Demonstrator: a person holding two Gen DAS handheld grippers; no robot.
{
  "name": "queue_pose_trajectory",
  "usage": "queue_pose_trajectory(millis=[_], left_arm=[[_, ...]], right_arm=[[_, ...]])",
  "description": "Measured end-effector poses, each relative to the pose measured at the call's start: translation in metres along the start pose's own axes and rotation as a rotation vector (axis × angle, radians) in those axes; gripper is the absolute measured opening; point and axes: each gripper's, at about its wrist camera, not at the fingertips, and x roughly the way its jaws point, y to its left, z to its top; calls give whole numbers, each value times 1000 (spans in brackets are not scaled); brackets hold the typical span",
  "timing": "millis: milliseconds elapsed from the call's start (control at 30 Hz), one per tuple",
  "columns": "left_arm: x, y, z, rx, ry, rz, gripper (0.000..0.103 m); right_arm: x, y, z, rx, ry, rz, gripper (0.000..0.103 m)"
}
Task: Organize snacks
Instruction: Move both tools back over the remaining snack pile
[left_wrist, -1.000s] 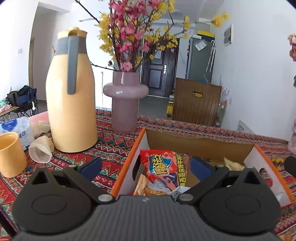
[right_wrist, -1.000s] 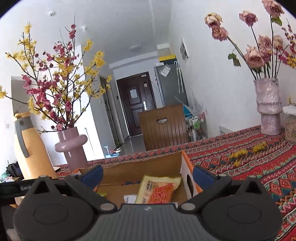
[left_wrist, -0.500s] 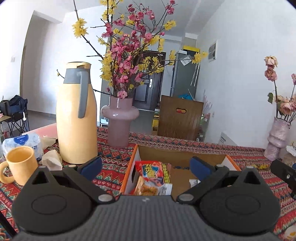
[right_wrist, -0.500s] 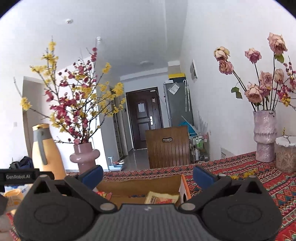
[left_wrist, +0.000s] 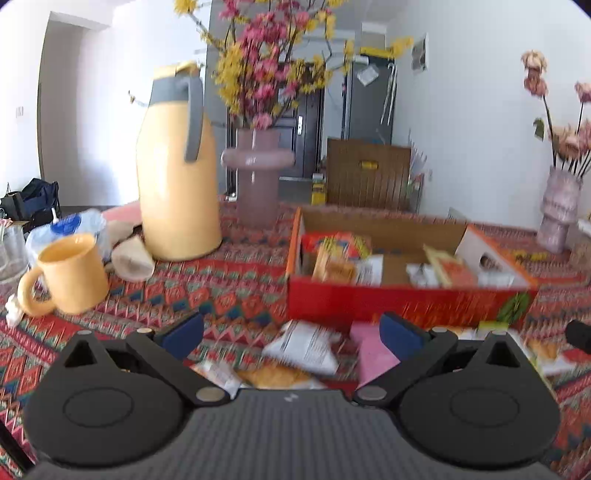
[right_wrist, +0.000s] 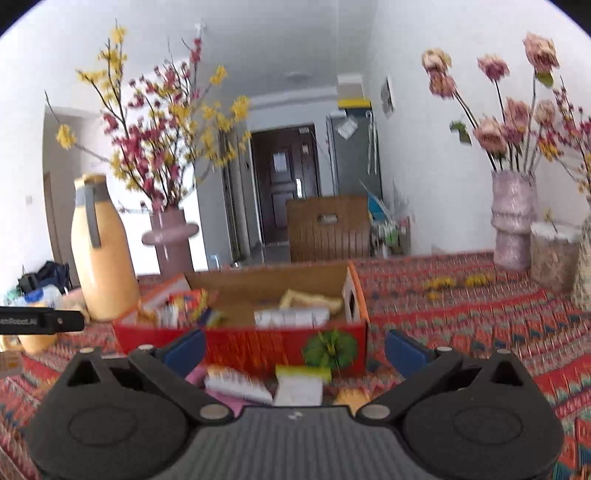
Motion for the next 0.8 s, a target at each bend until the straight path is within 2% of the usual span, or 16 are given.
queue_pose_trajectory(millis=[133, 367, 800], left_arm=[[2, 7, -18, 13, 17, 7, 103], [13, 12, -37, 14, 13, 0, 103], [16, 17, -40, -17, 25, -58, 103]], right_arm=[[-1, -7, -21, 11, 51, -15, 103], [11, -19, -40, 57, 78, -36, 103], [13, -26, -43, 104, 86, -29, 103]])
